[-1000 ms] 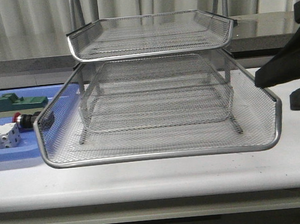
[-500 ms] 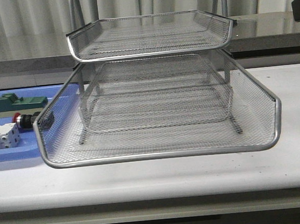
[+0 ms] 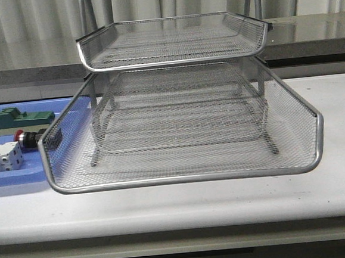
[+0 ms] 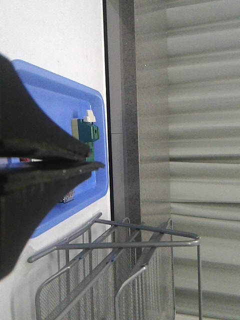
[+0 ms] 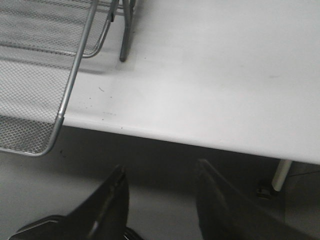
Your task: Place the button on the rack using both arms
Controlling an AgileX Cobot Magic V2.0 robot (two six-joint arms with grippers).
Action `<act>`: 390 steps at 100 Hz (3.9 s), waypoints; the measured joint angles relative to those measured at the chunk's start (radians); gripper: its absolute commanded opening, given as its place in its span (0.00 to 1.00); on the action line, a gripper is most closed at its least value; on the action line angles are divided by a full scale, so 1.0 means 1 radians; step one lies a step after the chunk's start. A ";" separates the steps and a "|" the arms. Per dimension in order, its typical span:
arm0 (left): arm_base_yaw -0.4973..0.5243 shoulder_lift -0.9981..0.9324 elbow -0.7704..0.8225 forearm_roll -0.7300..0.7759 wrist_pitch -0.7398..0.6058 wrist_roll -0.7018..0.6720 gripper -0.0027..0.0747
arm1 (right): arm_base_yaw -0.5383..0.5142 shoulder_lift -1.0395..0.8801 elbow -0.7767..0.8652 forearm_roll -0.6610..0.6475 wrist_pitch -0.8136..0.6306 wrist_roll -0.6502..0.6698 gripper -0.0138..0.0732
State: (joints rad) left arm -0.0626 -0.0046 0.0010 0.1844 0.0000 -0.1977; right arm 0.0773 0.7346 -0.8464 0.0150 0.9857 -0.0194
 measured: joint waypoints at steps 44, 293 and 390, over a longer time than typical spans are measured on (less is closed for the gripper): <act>0.000 0.000 0.000 0.000 0.000 0.000 0.01 | 0.000 -0.182 0.004 -0.138 0.117 0.140 0.07; 0.000 0.873 -0.770 -0.060 0.626 -0.001 0.01 | 0.000 -0.189 0.004 -0.142 0.120 0.144 0.08; 0.000 1.175 -0.903 -0.022 0.666 0.147 0.91 | 0.000 -0.189 0.004 -0.142 0.120 0.144 0.08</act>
State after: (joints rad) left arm -0.0626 1.1704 -0.9020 0.1625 0.6661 -0.0510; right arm 0.0773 0.5459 -0.8423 -0.1266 1.1058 0.1249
